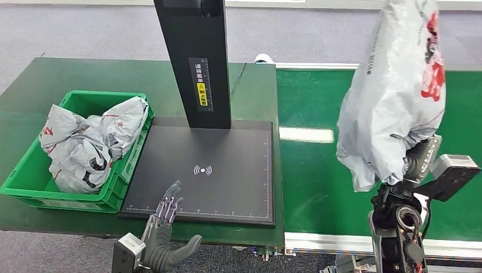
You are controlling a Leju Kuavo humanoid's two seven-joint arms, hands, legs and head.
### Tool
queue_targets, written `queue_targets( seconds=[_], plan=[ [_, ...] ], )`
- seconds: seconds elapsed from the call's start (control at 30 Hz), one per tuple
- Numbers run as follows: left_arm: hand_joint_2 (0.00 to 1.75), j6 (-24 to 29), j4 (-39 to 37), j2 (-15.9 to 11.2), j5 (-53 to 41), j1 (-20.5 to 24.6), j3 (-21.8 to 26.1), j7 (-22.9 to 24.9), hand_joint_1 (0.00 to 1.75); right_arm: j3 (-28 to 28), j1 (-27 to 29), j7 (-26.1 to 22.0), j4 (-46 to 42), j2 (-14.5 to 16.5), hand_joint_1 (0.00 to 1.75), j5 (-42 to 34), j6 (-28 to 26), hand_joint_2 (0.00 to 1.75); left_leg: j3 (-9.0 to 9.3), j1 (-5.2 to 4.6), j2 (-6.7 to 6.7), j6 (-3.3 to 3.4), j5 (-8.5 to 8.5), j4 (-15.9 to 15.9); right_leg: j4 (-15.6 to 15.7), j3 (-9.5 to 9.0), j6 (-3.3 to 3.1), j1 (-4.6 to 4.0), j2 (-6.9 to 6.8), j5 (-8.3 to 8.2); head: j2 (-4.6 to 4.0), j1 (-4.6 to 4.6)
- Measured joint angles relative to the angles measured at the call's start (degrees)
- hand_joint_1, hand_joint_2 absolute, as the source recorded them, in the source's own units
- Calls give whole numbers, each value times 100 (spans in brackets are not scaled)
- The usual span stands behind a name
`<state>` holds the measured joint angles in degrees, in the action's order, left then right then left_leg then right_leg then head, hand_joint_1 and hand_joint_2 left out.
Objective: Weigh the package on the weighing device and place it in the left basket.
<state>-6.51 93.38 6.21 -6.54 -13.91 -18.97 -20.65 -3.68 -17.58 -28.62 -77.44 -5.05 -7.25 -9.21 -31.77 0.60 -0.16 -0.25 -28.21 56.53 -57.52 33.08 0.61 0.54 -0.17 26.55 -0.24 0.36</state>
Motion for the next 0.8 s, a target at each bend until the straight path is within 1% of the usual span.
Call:
queue_targets(
  seconds=[0.13,0.27,0.37,0.43,0.57,0.7,0.77,0.8],
  plan=[
    [175,-54,-21,-1,-2,13,-14,-7,0,606,-311,426,331,-39,175,457,747,175,3,0,15,0,1,0,0,2,-1,0,11,-1,0,-1],
    [175,-150,-84,-1,-26,68,-39,-11,0,1242,-876,646,1104,-82,175,992,1483,175,4,0,15,0,4,0,-1,0,-1,0,11,-3,0,-1],
    [175,-227,-152,-4,-43,143,-72,-38,0,1744,-1401,656,1839,-90,175,1412,2212,175,5,0,16,0,5,0,-2,0,-1,0,12,-4,0,-1],
    [175,-269,-189,-9,-43,186,-89,-52,0,2087,-1740,649,2293,-91,175,1668,2593,175,4,0,14,0,5,0,-2,0,-1,0,11,-4,0,-1],
    [175,-310,-223,-20,-36,208,-92,-55,0,2727,-2307,627,3036,-60,175,1988,2985,175,-1,0,12,0,5,0,-3,4,-1,0,8,-4,0,-2],
    [175,-366,-253,-31,-28,250,-92,-53,0,3204,-2765,498,3578,5,174,2015,3430,175,-1,0,14,0,5,0,-3,6,-1,0,9,-4,0,-2],
    [175,-383,-283,-36,-14,291,-92,-53,0,3434,-2947,432,3817,55,168,2016,3598,175,-1,0,13,0,5,0,-3,6,-1,0,9,-4,0,-2],
    [175,-384,-301,-39,-7,309,-92,-54,0,3536,-3013,416,3917,80,130,2021,3634,175,-1,0,13,0,5,0,-3,6,-1,0,9,-4,0,-2]
  ],
)
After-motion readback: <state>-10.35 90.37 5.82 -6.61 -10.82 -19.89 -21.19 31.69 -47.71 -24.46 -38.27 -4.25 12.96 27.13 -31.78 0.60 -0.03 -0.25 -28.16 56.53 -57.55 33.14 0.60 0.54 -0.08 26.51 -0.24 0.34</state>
